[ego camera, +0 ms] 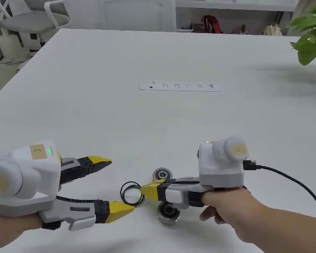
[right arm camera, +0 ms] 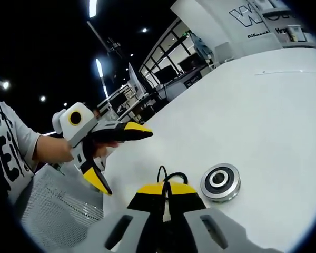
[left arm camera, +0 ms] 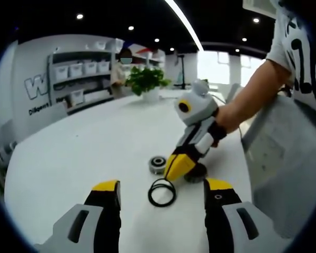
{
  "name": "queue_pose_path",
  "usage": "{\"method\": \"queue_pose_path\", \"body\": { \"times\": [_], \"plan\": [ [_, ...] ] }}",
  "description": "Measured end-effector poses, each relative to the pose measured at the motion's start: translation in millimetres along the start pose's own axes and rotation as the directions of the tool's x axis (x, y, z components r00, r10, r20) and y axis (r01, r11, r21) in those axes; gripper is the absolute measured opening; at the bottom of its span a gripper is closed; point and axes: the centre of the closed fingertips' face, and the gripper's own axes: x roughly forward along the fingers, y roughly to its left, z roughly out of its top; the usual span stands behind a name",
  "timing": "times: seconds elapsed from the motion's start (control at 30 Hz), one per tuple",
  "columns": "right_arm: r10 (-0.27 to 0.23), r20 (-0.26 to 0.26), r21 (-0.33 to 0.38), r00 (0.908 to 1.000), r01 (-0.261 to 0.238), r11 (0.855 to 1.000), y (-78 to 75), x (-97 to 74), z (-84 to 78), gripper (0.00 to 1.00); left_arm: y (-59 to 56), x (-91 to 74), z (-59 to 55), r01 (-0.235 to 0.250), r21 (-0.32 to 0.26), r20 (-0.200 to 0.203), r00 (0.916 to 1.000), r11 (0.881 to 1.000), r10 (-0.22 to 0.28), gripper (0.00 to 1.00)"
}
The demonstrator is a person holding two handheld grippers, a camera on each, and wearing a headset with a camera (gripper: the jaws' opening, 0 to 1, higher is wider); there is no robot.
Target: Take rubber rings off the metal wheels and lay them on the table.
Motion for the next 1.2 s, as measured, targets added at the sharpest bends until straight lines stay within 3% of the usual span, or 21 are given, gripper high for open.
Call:
{"method": "queue_pose_path", "body": {
  "times": [0.47,0.77,1.2],
  "plan": [
    [-0.026,-0.013,-0.014,0.9996,0.026,1.000,-3.0,1.4,-3.1,0.03,-2.0,0.6,-1.2,-0.003,-0.006,-0.002,1.0000,1.000,0.003,0.65],
    [-0.041,-0.022,-0.041,0.9989,0.040,0.998,-4.3,-0.6,-4.5,0.11,-0.8,-1.3,-2.5,-0.008,-0.010,-0.006,1.0000,1.000,0.008,0.64],
    [-0.022,-0.005,-0.097,0.9998,0.021,0.995,7.2,-17.0,13.4,0.15,-2.6,-2.1,5.5,0.000,0.001,0.002,1.0000,1.000,0.000,0.65]
  ]
}}
